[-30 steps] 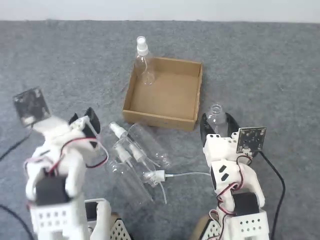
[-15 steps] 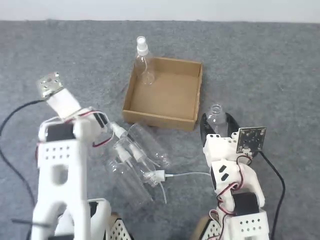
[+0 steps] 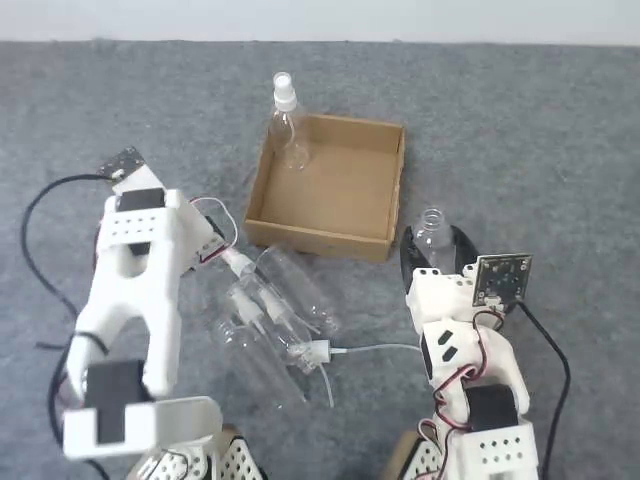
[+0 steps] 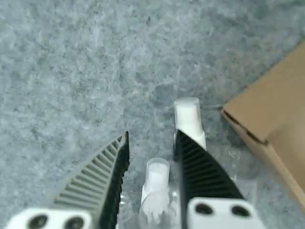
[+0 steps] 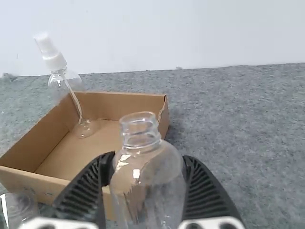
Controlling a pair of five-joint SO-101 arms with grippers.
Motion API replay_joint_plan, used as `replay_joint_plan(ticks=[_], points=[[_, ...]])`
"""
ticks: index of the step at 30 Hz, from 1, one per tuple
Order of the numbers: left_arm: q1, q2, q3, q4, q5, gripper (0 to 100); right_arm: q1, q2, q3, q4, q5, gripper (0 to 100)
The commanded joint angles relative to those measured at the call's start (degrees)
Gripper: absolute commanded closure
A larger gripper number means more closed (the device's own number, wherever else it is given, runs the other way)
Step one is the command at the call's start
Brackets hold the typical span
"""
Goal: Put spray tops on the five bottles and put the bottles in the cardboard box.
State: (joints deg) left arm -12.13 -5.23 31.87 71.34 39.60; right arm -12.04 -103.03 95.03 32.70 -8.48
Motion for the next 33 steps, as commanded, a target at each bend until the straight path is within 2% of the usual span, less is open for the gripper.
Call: replay_joint_plan(ticks=[1, 8, 16, 23, 29, 33], points=[[0.35, 3.34, -5.93, -0.09, 2.29, 77, 0.4, -0.92, 1.23, -0.92, -0.09, 99.2], [0.53, 8.7, -9.19, -0.26, 3.52, 75, 0.4, -0.92, 1.23, -0.92, -0.09, 99.2], [4.66, 16.62, -9.63, -3.25, 3.6, 75, 0.31, -0.92, 1.23, -0.92, -0.09, 99.2], [4.22, 18.55, -9.71, -4.48, 3.6, 75, 0.31, -0.92, 1.23, -0.92, -0.09, 99.2], [4.22, 18.99, -9.71, -4.66, 3.34, 90, 0.31, -0.92, 1.23, -0.92, -0.09, 99.2], [4.22, 19.08, -9.71, -4.66, 3.25, 95, 0.31, -0.92, 1.23, -0.92, -0.09, 99.2]])
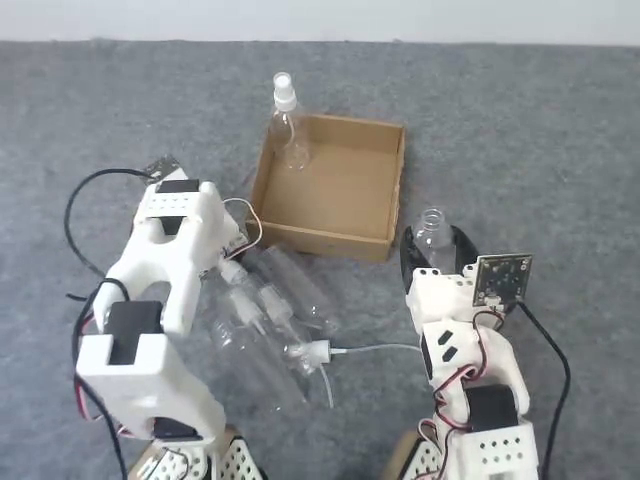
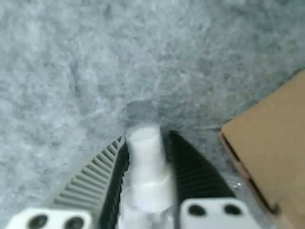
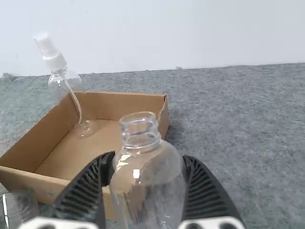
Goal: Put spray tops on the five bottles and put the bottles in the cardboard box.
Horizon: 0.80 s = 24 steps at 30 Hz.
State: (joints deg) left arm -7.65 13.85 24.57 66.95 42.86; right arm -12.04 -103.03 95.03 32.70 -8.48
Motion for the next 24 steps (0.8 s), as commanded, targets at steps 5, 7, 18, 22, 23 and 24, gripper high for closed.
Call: replay_joint_plan(ticks=[5, 7, 18, 22, 23, 24], points=[[-0.26, 0.0, -2.33, -0.18, 0.0, 99, 0.31, -0.92, 1.23, -0.92, -0.09, 99.2], [-0.26, -0.18, -2.33, 0.09, 0.0, 99, 0.31, -0.92, 1.23, -0.92, -0.09, 99.2], [-3.34, -3.34, -2.07, 0.18, -0.09, 99, 0.31, -0.92, 1.23, -0.22, -0.09, 99.2], [-2.99, -7.91, -1.1, 0.18, -0.09, 99, 0.31, -0.92, 1.23, -0.22, -0.09, 99.2], [-2.99, -9.23, -0.92, 0.18, -0.09, 99, 0.31, -0.92, 1.23, -0.22, -0.09, 99.2], [-3.08, -10.46, -0.57, 0.18, -0.09, 99, 0.31, -0.92, 1.23, -0.22, -0.09, 99.2]])
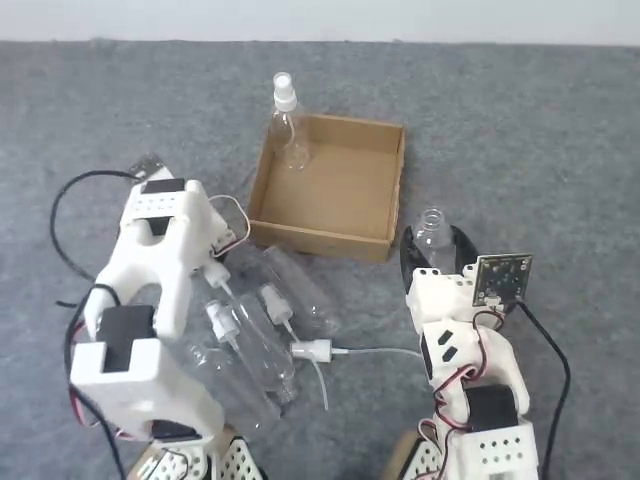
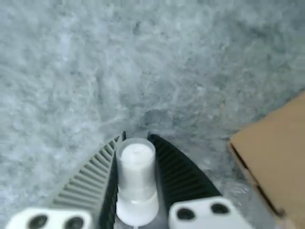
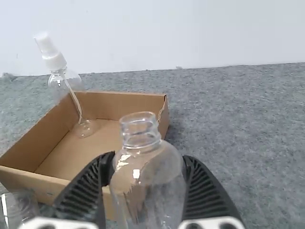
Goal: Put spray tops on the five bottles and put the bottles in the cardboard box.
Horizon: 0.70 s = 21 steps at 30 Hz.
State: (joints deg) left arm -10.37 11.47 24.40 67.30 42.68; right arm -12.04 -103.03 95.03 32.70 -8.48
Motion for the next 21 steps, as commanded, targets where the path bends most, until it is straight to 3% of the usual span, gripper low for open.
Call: replay_joint_plan(ticks=[1, 21], points=[[-0.44, -9.41, -0.04, -0.18, 0.09, 99, 0.31, -0.92, 1.23, -0.22, -0.09, 99.2], [-0.62, -30.15, 1.8, -0.18, 0.09, 99, 0.31, -0.92, 1.23, -0.22, -0.09, 99.2]])
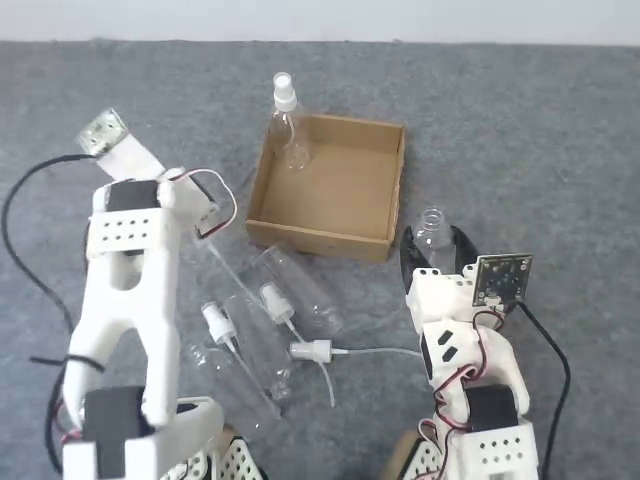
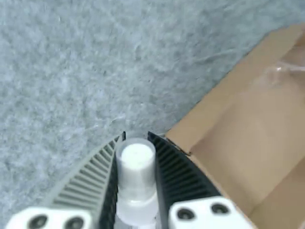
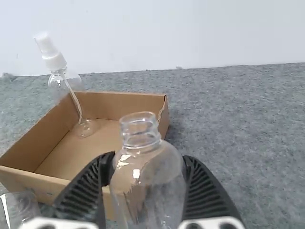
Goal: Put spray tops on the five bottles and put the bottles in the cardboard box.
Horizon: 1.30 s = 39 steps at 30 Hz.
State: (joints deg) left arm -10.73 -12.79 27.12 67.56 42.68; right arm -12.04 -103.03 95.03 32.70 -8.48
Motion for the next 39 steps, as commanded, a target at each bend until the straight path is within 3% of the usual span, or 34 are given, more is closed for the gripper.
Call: replay_joint_plan(ticks=[1, 15, 20, 28, 39], points=[[-0.26, -6.77, -0.92, -0.44, 0.09, 99, 0.31, -0.92, 1.23, -0.22, -0.09, 99.2], [0.44, -20.57, -1.19, -0.97, -2.64, 99, -2.42, -0.92, 1.23, 1.01, 0.0, 99.2], [1.49, -28.31, -0.75, -0.97, -3.25, 99, -5.58, -0.92, 1.23, 3.03, 5.36, 99.2], [4.84, -36.66, -0.75, -0.97, -2.99, 99, -5.67, -0.92, 1.23, 3.65, 5.98, 99.2], [5.27, -37.8, -0.66, -8.09, -0.97, 99, -5.67, -0.92, 1.23, 3.74, 6.42, 99.2]])
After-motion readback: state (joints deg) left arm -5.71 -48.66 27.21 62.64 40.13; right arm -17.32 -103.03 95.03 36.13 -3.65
